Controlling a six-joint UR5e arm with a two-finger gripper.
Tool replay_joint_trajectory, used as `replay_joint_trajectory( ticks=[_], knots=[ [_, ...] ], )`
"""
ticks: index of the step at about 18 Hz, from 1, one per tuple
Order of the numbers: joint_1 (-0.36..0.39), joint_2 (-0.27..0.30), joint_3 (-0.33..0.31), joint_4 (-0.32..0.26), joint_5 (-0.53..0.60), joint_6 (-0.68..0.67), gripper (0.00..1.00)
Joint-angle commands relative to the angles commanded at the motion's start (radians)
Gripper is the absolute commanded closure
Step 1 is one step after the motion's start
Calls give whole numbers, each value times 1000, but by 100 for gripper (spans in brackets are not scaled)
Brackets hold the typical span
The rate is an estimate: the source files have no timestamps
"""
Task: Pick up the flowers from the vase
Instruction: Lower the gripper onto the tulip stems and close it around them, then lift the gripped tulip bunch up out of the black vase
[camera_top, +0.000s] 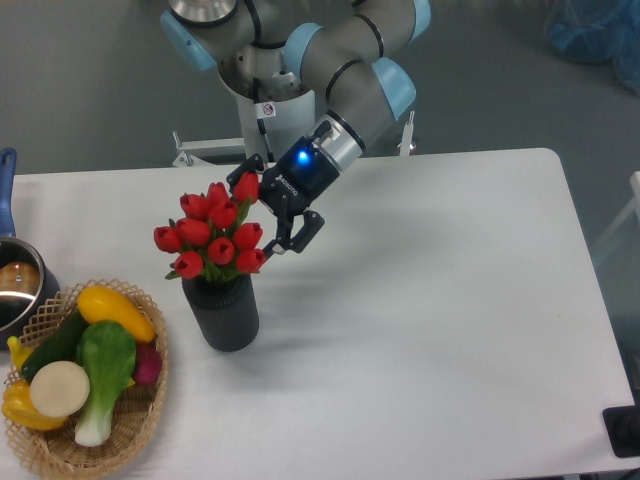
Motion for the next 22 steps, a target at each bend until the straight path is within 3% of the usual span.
replay_joint_trajectory(
  ticks=[2, 5, 8, 14, 22],
  knots=[
    [-2, -2, 0, 0, -2, -2, 4],
    [-3, -9, 2, 0, -11, -2, 38],
    [-3, -12, 2, 0, -28, -2, 48],
    [2, -12, 5, 0, -43, -3, 99],
    [9, 2, 34, 0, -138, -23, 100]
  ],
)
